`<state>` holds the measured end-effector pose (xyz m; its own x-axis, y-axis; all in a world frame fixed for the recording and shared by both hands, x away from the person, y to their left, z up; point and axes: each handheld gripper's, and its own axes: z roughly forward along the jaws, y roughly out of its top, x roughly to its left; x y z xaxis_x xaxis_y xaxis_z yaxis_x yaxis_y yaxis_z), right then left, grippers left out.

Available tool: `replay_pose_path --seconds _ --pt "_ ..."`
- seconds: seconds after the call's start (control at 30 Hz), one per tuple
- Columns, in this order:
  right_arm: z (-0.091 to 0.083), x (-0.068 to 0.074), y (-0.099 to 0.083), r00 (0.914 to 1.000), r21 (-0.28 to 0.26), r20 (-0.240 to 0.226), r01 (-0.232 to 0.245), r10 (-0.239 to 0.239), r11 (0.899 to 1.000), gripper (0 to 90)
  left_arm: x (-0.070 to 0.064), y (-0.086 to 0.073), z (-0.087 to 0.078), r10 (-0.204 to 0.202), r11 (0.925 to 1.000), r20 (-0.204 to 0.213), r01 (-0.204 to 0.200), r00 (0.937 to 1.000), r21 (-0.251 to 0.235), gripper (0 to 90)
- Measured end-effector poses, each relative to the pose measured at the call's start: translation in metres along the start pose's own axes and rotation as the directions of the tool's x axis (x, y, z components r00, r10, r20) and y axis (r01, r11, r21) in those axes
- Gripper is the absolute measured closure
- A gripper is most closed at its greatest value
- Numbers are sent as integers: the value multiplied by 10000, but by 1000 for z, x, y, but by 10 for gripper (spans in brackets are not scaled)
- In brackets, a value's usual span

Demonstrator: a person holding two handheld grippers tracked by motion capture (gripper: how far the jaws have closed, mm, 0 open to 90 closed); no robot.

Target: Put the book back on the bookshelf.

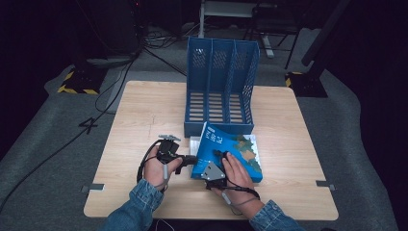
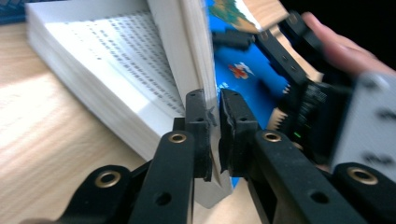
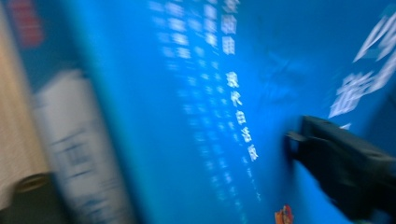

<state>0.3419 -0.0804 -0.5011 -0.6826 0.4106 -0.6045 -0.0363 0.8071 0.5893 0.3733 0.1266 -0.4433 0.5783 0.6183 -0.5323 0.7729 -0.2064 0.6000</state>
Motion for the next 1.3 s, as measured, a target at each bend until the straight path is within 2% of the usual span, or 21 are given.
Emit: replay_pose_path --seconds 0.1,0.13,0.17,0.2,0.23,0.33,0.4,0.5,0.57,0.67,0.7,0.8,0.87,0.9,0.93,0.97,1.0,1.07,1.17,1.23,1.3 --pt "-6 7 8 9921 471 163 1235 -1244 9912 361 5 -1 0 -91 9999 -354 95 9993 119 687" --pt "-7 8 9 9905 538 194 1346 -1358 9894 445 8 -1 -3 -56 9999 -226 54 9997 -101 717" --pt "-7 8 10 9907 549 26 1356 -1360 9892 482 10 -1 -5 -292 9995 126 293 9995 -143 715" --pt "-6 7 10 9896 548 39 1436 -1440 9881 501 11 -1 -6 -323 9993 302 329 9990 -192 670" --pt "-6 7 12 9871 601 47 1593 -1599 9854 519 12 -2 -7 -289 9992 222 295 9993 -278 633" --pt "-9 3 16 9877 651 15 1558 -1563 9856 571 16 -4 -12 -72 9960 -27 70 10000 -888 509" --pt "-11 -2 19 9902 679 -243 1391 -1378 9879 584 19 -6 -17 286 9881 -299 -327 9991 -1501 439" --pt "-15 -12 22 9944 614 -504 958 -928 9935 591 29 -10 -24 635 9820 -1409 -869 9880 -1675 396" --pt "-17 -18 23 9958 485 -630 693 -662 9964 596 36 -14 -26 693 9819 -1882 -1003 9797 -1606 362" --pt "-20 -25 24 9968 441 -736 360 -327 9984 597 46 -18 -29 1059 9801 -2627 -1453 9591 -1355 331" --pt "-21 -27 24 9960 424 -842 351 -314 9985 597 51 -19 -30 1198 9795 -2905 -1607 9494 -1214 326" --pt "-24 -35 26 9959 352 -888 -161 192 9992 600 59 -22 -32 1527 9788 -3245 -1883 9335 -812 296" --pt "-26 -42 27 9940 315 -1026 -360 391 9989 602 68 -24 -34 1762 9764 -3720 -2099 9113 -517 283" --pt "-28 -45 27 9931 293 -1065 -468 496 9985 603 71 -25 -34 1859 9755 -3855 -2168 9038 -380 273" --pt "-28 -45 27 9931 293 -1065 -468 496 9985 603 71 -25 -34 1859 9755 -3855 -2168 9038 -380 268" --pt "-29 -48 28 9922 282 -1097 -560 588 9980 603 74 -26 -36 1984 9736 -4093 -2272 8906 -225 268" --pt "-30 -51 28 9904 270 -1155 -735 761 9969 604 77 -27 -36 2075 9718 -4239 -2356 8816 -141 256" --pt "-32 -57 29 9871 239 -1218 -1022 1043 9945 605 81 -28 -36 2198 9693 -4433 -2460 8690 -17 228" --pt "-35 -63 31 9825 256 -1366 -1240 1264 9919 606 87 -29 -33 2650 9603 -4796 -2741 8365 524 210" --pt "-36 -66 32 9810 262 -1429 -1284 1309 9914 607 90 -30 -31 2842 9551 -4885 -2879 8250 695 198" --pt "-37 -68 33 9788 267 -1492 -1382 1406 9900 608 94 -31 -29 2908 9541 -5007 -2864 8153 878 194"
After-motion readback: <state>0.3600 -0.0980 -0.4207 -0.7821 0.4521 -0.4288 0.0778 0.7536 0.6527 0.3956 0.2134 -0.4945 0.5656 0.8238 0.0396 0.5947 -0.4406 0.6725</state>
